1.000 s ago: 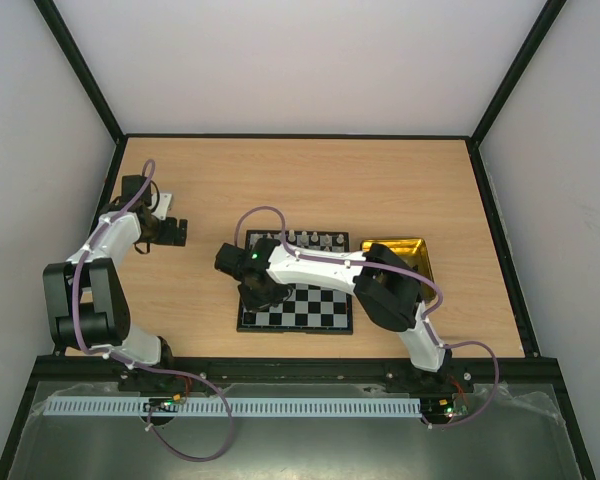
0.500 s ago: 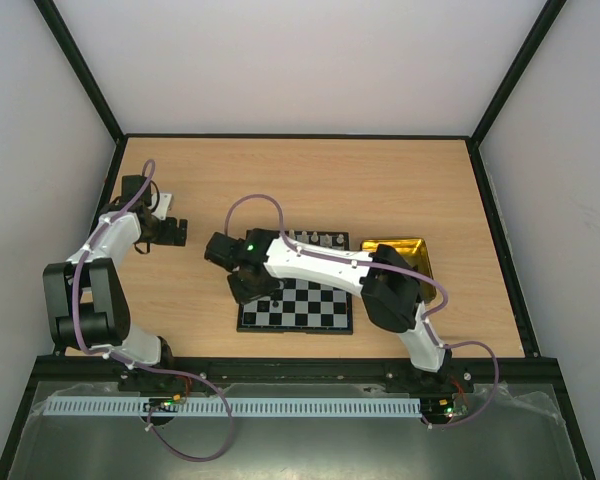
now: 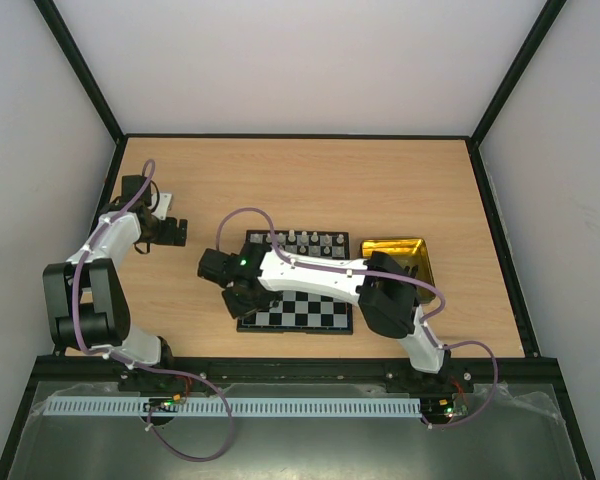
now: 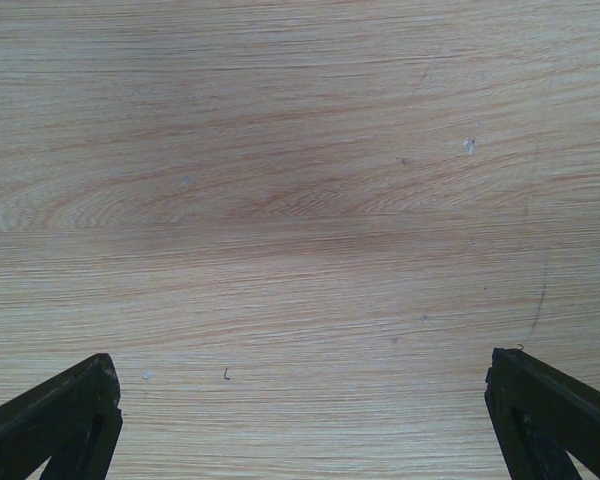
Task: Set up the chess pieces on the board
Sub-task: Move the chess piece to the chessboard.
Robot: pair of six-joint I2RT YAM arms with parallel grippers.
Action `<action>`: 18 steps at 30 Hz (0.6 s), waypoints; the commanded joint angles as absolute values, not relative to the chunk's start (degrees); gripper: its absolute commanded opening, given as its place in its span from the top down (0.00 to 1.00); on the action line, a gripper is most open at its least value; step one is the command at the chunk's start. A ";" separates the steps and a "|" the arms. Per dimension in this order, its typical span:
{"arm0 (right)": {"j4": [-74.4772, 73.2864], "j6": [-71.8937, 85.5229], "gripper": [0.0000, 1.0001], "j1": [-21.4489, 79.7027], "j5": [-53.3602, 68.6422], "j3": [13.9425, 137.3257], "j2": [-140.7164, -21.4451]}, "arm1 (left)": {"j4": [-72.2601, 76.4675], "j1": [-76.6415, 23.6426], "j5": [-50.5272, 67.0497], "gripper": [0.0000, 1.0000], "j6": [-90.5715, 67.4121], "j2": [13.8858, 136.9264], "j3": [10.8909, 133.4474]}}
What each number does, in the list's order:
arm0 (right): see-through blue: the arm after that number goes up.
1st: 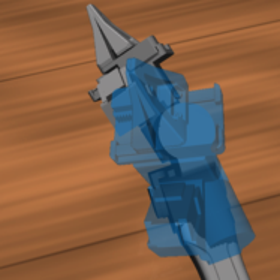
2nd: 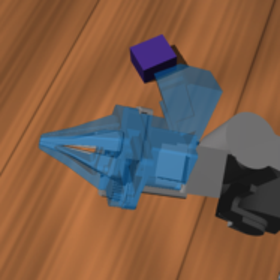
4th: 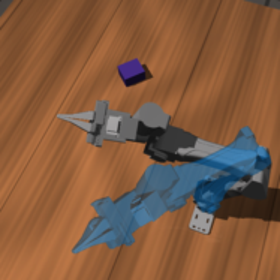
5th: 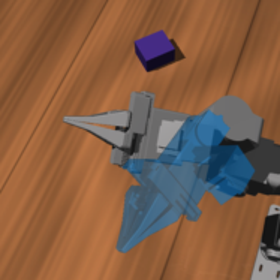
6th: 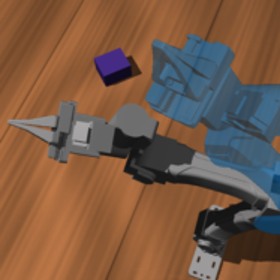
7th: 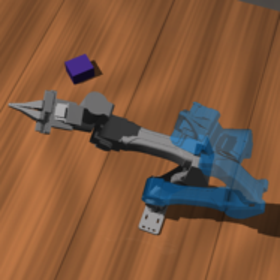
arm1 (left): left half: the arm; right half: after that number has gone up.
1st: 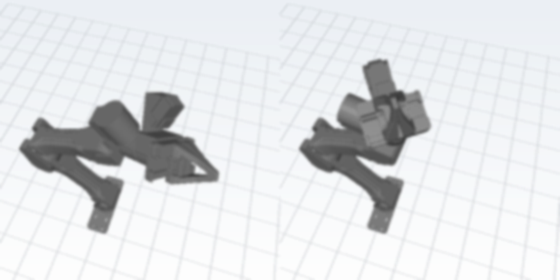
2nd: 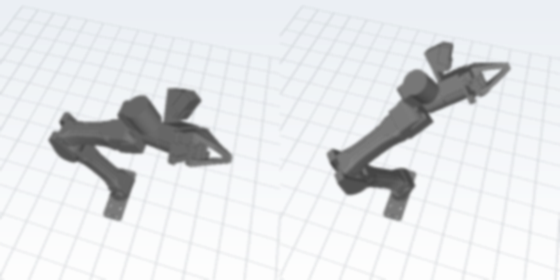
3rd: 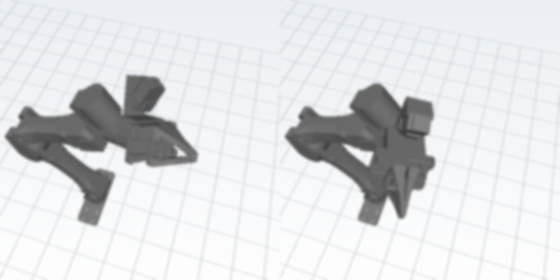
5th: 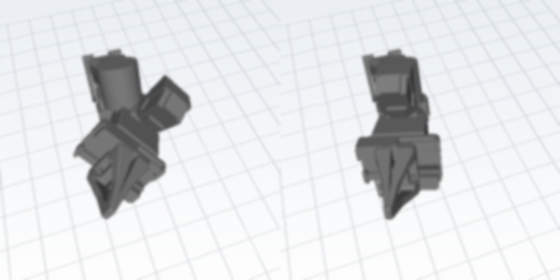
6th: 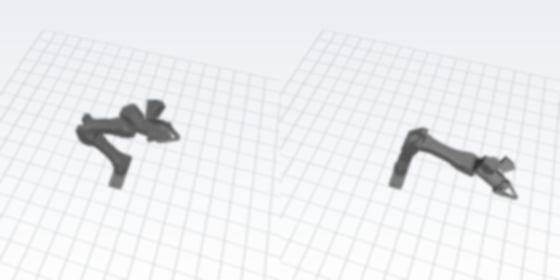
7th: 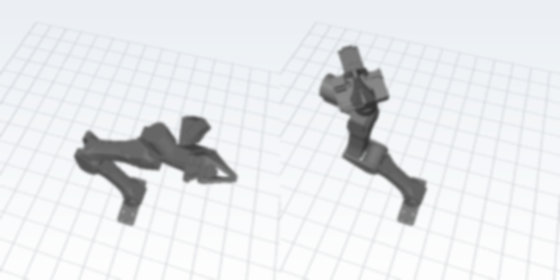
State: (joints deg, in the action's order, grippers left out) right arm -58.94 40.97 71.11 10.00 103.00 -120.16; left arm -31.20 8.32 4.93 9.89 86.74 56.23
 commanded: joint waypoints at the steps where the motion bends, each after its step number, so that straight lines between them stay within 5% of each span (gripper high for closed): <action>1: -59.22 40.89 0.72 71.28 9.54 101.14 -121.31 | -31.85 8.70 5.10 0.01 10.07 85.36 56.19; 18: -57.38 40.25 0.74 71.22 10.44 101.25 -123.55 | -31.89 9.25 4.92 0.01 10.49 85.76 56.23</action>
State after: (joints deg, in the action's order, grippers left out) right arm -57.80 40.91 71.11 10.44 101.49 -122.04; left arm -31.20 8.93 4.91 10.07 86.54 56.23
